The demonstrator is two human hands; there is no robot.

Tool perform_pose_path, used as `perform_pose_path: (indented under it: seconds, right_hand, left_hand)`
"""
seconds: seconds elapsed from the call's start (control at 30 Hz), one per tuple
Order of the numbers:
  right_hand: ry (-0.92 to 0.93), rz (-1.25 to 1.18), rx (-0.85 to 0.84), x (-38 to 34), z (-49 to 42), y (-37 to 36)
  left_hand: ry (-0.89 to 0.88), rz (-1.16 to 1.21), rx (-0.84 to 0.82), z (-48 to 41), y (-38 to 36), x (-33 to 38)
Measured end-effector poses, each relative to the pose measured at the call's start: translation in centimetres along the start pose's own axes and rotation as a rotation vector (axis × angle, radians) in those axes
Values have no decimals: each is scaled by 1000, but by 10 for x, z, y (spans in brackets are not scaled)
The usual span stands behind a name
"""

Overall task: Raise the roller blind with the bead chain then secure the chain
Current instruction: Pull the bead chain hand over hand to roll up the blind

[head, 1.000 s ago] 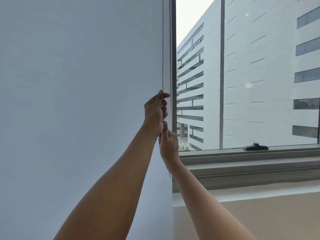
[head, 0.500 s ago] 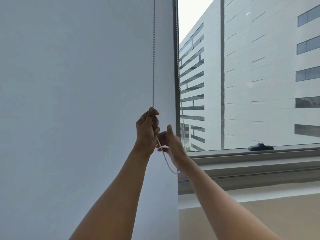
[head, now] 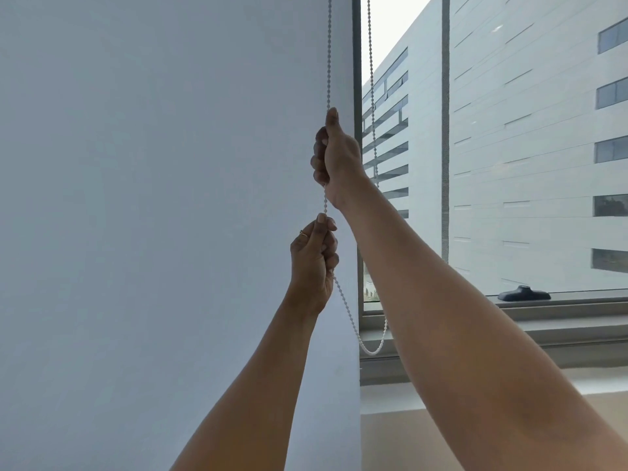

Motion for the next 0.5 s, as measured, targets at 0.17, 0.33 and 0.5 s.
perform_pose_path:
  seconds: [0.17,0.33,0.5]
  right_hand:
    - [37,-36,-39,4,4,-5]
    - [68,-48,-71,25,12,4]
    - [91,-56,-99,28,24,6]
  left_hand:
    - [16,3,-6,1,5,1]
    - [102,-10,-64,16,21,-16]
    - [167,-57,-162,21,24,-22]
Point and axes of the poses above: each hand's wrist, its own z-axis away from the middle knuckle, its own y-axis out of the back of the hand, x = y × z, the point moved 10 cm from there along -z, towards the middle knuckle, and after that the axes turned 9 degrees about -y, right-handed, at the moved point
